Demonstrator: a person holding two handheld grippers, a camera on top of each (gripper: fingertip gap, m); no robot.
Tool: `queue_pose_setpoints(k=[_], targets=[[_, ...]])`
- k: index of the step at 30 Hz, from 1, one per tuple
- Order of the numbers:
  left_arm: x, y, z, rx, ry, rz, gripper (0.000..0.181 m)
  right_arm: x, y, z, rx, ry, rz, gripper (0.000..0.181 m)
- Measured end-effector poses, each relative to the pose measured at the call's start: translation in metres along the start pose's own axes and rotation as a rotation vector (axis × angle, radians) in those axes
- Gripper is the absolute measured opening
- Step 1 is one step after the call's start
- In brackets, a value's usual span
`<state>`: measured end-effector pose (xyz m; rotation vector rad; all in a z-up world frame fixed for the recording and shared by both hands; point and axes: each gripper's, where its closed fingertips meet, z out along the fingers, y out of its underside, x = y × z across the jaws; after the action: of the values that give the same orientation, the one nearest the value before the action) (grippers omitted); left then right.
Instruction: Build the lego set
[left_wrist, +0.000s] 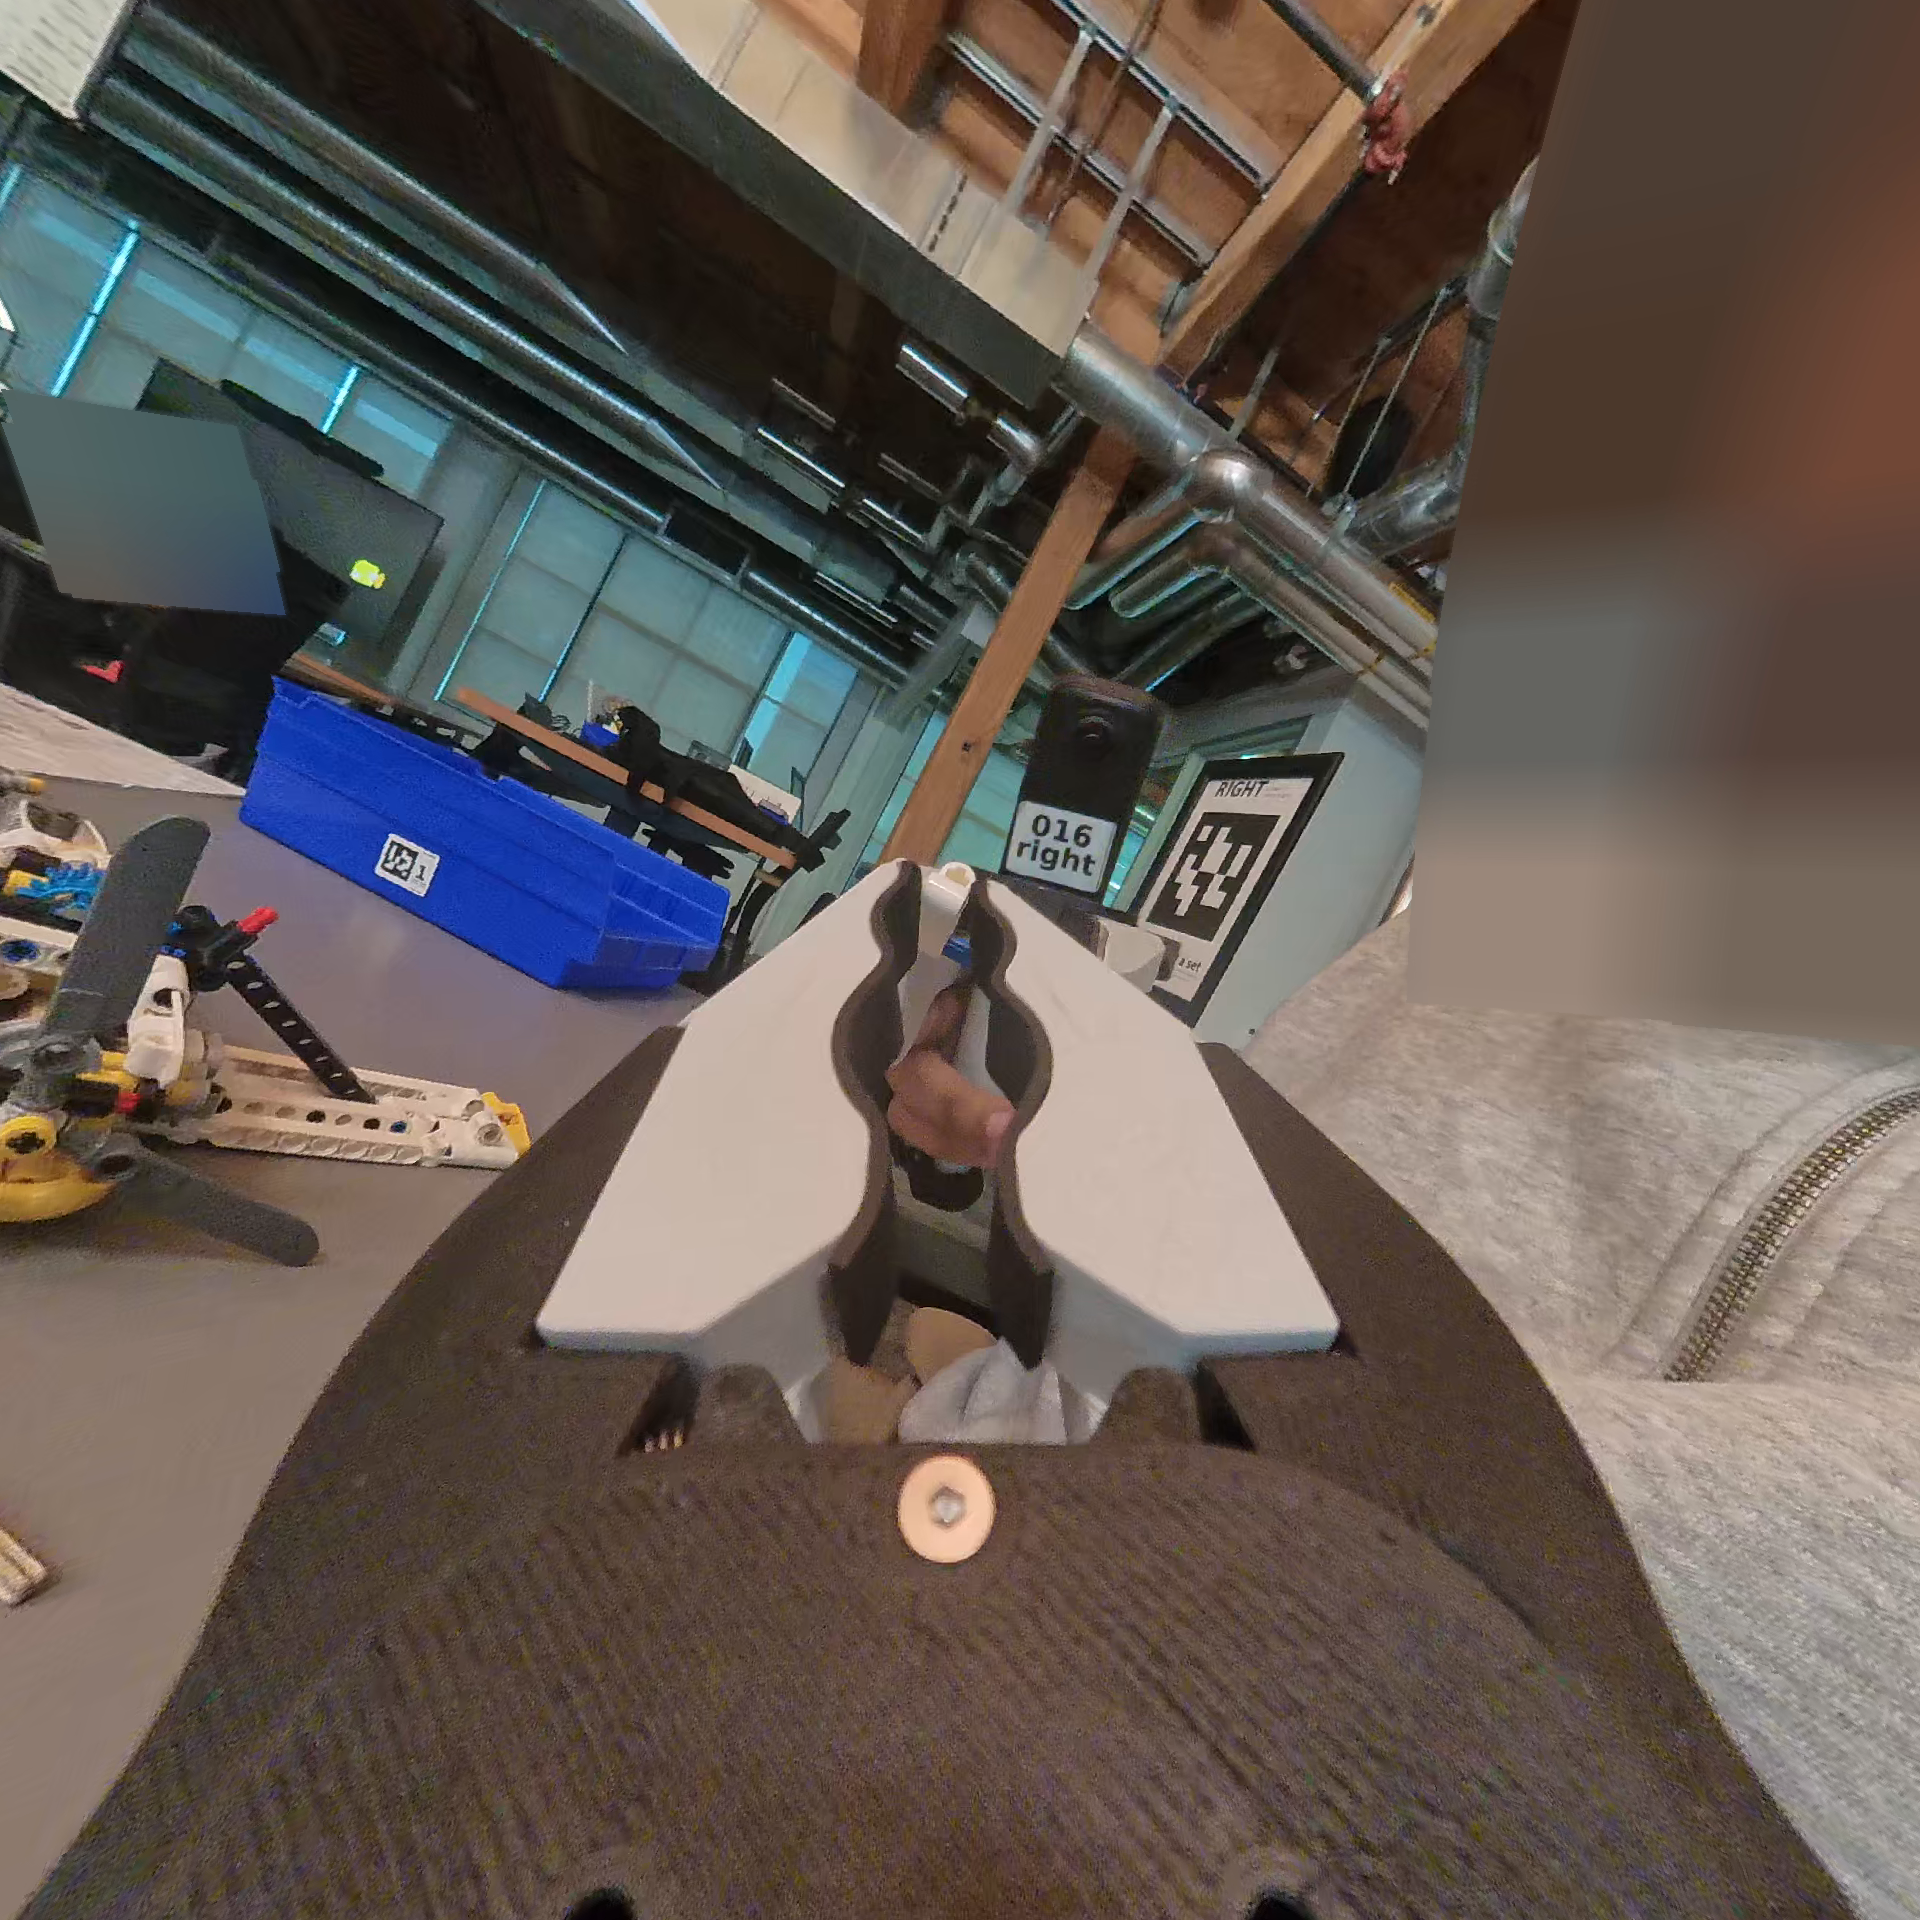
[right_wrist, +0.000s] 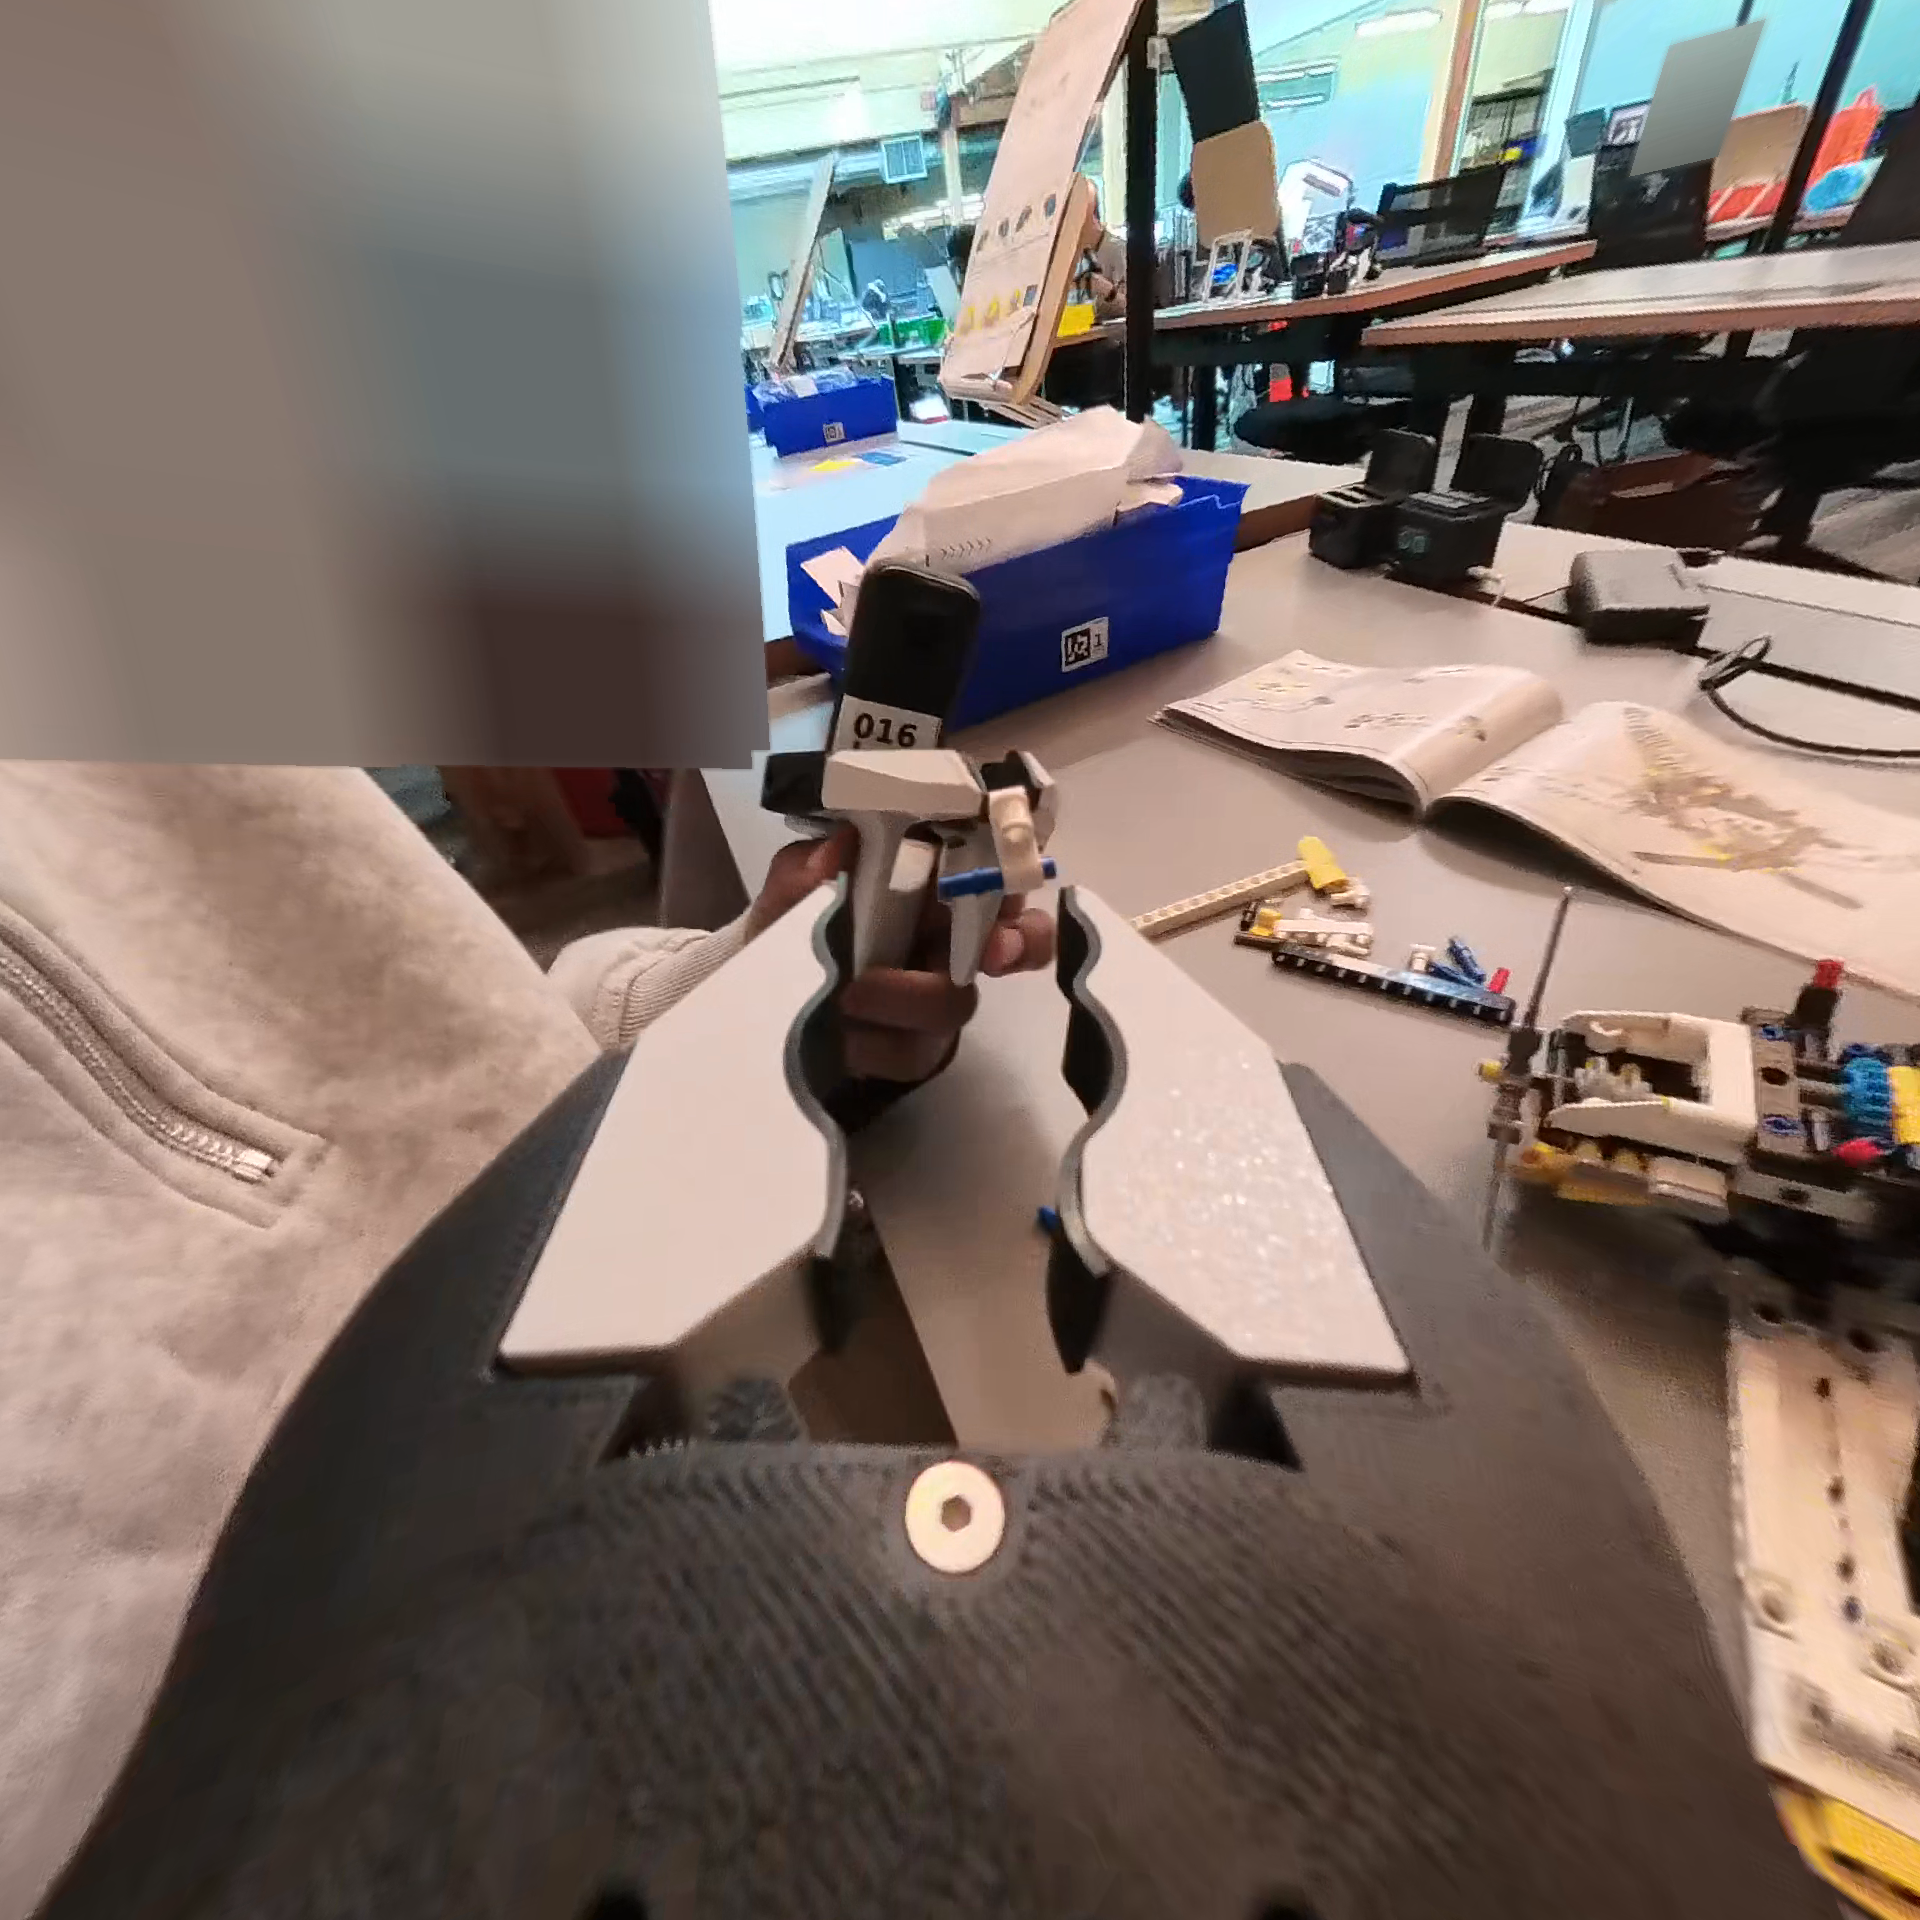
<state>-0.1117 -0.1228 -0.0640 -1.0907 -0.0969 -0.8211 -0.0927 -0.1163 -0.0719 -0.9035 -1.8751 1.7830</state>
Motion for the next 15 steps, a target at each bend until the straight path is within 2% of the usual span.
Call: queue_pose_setpoints(k=[10, 15], targets=[[0.0045, -0.002, 0.0014, 0.024, 0.03, -0.01, 0.006, 0.0007, 0.0006, 0.0063, 0.017, 0.075, -0.116, 0.024], [0.005, 0.0, 0.0024, 0.013, 0.032, -0.006, 0.006, 0.0035, -0.0023, 0.0036, 0.035, 0.099, -0.126, 0.023]])
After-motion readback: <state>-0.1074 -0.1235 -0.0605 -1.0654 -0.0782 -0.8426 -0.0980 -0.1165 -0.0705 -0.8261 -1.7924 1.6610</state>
